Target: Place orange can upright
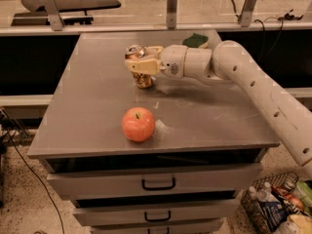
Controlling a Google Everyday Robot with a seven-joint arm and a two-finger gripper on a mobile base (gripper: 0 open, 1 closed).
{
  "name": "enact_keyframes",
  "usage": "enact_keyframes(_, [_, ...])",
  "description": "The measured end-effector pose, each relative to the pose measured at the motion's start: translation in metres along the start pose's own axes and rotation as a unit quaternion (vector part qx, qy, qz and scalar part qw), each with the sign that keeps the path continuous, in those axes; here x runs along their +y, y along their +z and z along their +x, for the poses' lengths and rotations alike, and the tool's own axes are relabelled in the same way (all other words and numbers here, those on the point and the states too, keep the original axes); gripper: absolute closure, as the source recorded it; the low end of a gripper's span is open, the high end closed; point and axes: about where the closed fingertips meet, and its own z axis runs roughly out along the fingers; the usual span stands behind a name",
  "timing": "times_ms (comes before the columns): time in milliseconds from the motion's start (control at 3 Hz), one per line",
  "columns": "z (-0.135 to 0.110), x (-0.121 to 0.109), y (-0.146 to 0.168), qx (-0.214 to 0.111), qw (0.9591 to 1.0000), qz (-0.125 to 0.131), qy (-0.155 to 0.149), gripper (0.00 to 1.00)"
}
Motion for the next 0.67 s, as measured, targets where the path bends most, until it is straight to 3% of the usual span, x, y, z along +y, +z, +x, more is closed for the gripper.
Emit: enact_keyframes(667, [0.0071,-0.0021,-0.0055,0.005,0.9999,-0.005,0.012,0.55])
